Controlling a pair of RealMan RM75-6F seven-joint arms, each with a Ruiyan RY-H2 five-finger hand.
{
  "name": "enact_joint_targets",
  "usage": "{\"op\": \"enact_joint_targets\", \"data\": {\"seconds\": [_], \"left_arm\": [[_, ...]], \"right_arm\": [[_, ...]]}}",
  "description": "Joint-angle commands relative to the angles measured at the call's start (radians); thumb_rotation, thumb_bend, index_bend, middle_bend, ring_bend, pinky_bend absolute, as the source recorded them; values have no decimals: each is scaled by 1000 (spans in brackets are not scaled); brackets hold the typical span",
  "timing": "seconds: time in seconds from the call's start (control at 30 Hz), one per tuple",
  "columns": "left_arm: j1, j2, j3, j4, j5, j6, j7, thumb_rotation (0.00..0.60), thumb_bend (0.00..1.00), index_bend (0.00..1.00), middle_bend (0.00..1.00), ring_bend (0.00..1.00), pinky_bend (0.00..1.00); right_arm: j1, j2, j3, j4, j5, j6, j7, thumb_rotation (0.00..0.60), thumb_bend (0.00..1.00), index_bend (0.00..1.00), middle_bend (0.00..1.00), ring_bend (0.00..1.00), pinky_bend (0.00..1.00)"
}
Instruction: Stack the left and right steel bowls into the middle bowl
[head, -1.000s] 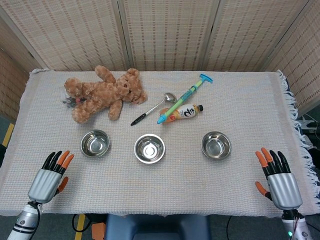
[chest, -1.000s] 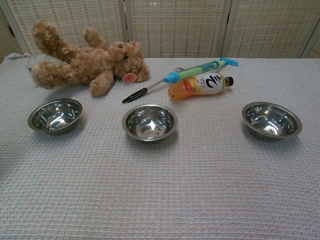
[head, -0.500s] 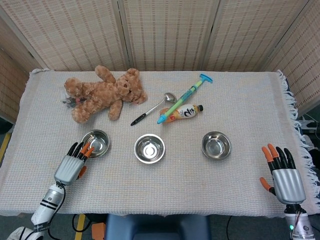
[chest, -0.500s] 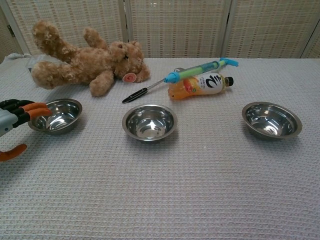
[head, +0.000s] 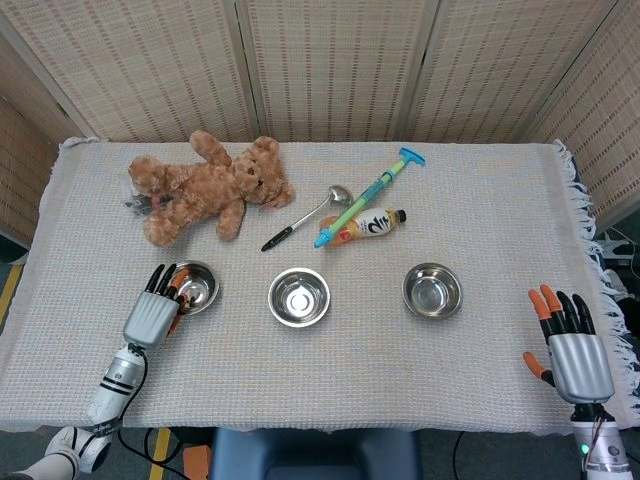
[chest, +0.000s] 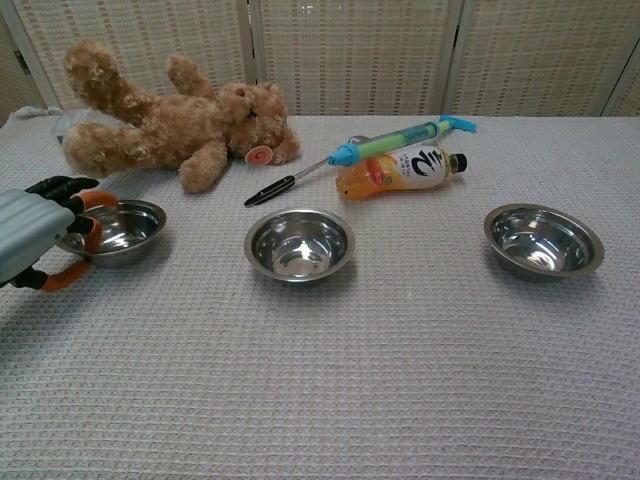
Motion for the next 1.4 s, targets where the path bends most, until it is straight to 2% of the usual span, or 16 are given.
{"op": "enact_joint_targets", "data": {"seconds": [0.03, 0.2, 0.33, 0.53, 0.77, 0.87, 1.07, 1.13, 1.27, 1.4], "left_arm": [[-21, -49, -4, 69, 17, 89, -49, 600, 457, 776, 172, 0, 92], [-40, -50, -2, 39, 37, 182, -40, 600, 454, 787, 184, 3, 92], [-75, -35, 2, -63, 58, 195, 20, 600, 455, 786, 183, 3, 92], [-156, -23, 8, -247, 84, 112, 170, 600, 455, 769, 178, 3, 92], [-229, -35, -21, -330, 57, -8, 268, 600, 457, 726, 172, 2, 92], [-243, -44, -24, -351, 43, -46, 299, 600, 456, 648, 160, 2, 92], [-251, -51, -29, -391, 12, -90, 357, 600, 453, 242, 115, 0, 92], [-247, -40, -26, -419, 4, -99, 371, 600, 453, 165, 106, 0, 92], [-236, -14, -22, -490, -22, -122, 365, 600, 447, 136, 100, 0, 92], [-212, 47, 0, -572, -16, -108, 418, 600, 444, 116, 96, 0, 92]], "right_arm": [[0, 2, 0, -2, 4, -2, 2, 600, 114, 0, 0, 0, 0], [2, 8, -6, -9, 0, -9, 10, 600, 114, 0, 0, 0, 0], [-1, 16, -10, -18, -10, 2, 23, 600, 114, 0, 0, 0, 0], [-9, 36, -9, -30, -16, 21, 53, 600, 114, 0, 0, 0, 0], [-12, 52, 1, -31, 1, 24, 86, 600, 114, 0, 0, 0, 0], [-12, 56, 5, -31, 8, 23, 94, 600, 114, 0, 0, 0, 0], [-10, 57, 1, -31, 3, 19, 96, 600, 114, 0, 0, 0, 0], [-12, 58, 1, -32, 0, 24, 98, 600, 114, 0, 0, 0, 0], [-19, 63, 1, -40, -7, 41, 104, 600, 114, 0, 0, 0, 0], [-25, 65, -4, -42, -28, 61, 107, 600, 114, 0, 0, 0, 0]]}}
